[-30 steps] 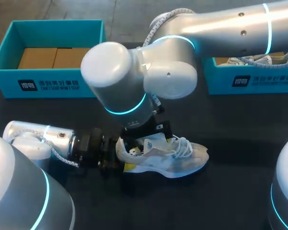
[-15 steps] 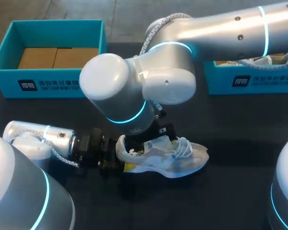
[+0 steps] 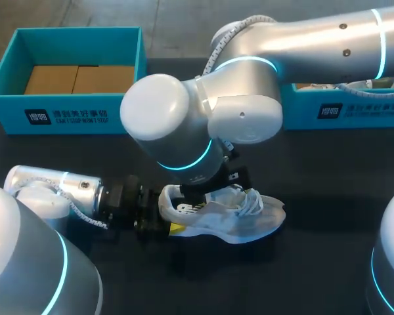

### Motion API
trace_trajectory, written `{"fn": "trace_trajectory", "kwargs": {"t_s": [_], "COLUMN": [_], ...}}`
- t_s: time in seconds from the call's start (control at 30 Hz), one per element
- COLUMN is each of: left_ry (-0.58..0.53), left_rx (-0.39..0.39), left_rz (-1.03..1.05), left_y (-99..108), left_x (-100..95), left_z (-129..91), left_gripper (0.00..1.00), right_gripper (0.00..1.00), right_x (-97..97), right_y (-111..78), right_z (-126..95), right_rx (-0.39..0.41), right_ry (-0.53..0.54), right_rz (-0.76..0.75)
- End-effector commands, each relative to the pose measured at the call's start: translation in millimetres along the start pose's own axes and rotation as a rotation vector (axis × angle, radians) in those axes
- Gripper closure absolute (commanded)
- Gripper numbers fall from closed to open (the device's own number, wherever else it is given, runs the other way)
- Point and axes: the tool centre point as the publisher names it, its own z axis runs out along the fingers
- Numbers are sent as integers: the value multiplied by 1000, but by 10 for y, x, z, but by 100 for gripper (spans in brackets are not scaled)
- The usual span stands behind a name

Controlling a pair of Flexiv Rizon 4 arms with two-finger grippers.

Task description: Take the shoe out of the shoebox, open the shoe tongue, remove and reinsert the insole, then place the shoe into the shoebox

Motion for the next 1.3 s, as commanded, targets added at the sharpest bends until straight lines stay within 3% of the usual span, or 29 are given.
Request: {"fn": "trace_trajectory", "kwargs": {"t_s": [0.03,0.57,1.3], "left_ry": [-1,-1,-1], "left_rx": [0,0,0], "left_rz": [1,1,1], "left_y": [35,35,35], "left_x": [-23,-23,-23], "left_z": [0,0,0], "left_gripper": [100,100,100], "right_gripper": [0,0,0], "right_x": [-43,193,-268], "right_y": [-52,-21,-76], "right_z": [-44,189,10], "right_rx": [-13,34,18], "right_ry": [3,69,6], "right_rz": [754,733,864]}}
